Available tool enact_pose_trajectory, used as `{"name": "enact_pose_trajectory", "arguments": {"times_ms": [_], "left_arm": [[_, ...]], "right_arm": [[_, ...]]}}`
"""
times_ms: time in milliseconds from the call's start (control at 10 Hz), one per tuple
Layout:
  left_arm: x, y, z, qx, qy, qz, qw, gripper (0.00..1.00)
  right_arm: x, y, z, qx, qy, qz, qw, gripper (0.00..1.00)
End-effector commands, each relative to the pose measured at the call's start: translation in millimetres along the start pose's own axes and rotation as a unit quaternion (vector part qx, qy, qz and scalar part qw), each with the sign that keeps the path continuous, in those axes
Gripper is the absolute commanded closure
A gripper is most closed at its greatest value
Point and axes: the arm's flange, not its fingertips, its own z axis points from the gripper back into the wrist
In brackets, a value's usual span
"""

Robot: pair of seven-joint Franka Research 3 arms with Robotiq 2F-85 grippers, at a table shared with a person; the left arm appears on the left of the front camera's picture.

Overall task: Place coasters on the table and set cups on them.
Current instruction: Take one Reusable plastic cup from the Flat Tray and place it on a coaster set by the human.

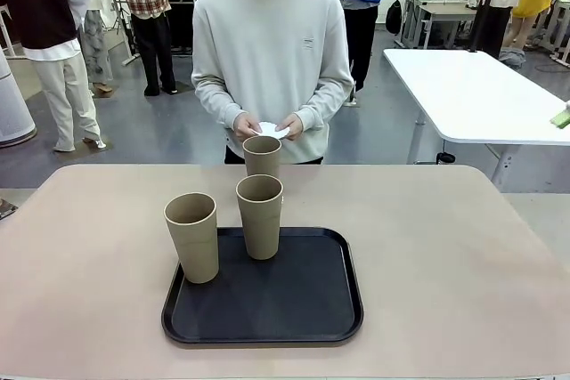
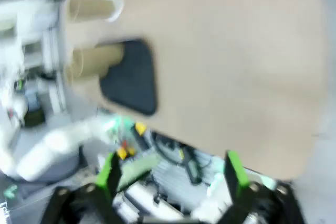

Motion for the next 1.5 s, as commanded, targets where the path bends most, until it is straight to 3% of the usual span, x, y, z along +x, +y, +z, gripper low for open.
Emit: {"name": "enact_pose_trajectory", "arguments": {"times_ms": [0, 200, 400, 700, 1400], "left_arm": [[-0.9, -1.8, 0.7, -0.006, -0.001, -0.003, 1.0, 0.0], [-0.9, -1.8, 0.7, -0.006, -0.001, -0.003, 1.0, 0.0], [-0.9, -1.8, 0.7, -0.006, -0.001, -0.003, 1.0, 0.0], [-0.9, -1.8, 0.7, -0.006, -0.001, -0.003, 1.0, 0.0], [-0.9, -1.8, 0.7, -0.006, -0.001, -0.003, 1.0, 0.0]], "right_arm": [[18.5, -30.5, -4.5, 0.131, 0.054, 0.029, 0.99, 0.0], [10.7, -68.2, -22.9, 0.193, 0.019, -0.02, 0.981, 0.0], [-3.7, -107.4, -21.4, 0.228, 0.03, -0.033, 0.973, 0.0], [-16.6, -137.0, -22.0, 0.263, -0.011, -0.07, 0.962, 0.0], [-23.4, -146.9, -18.1, 0.256, -0.011, -0.073, 0.964, 0.0]]}}
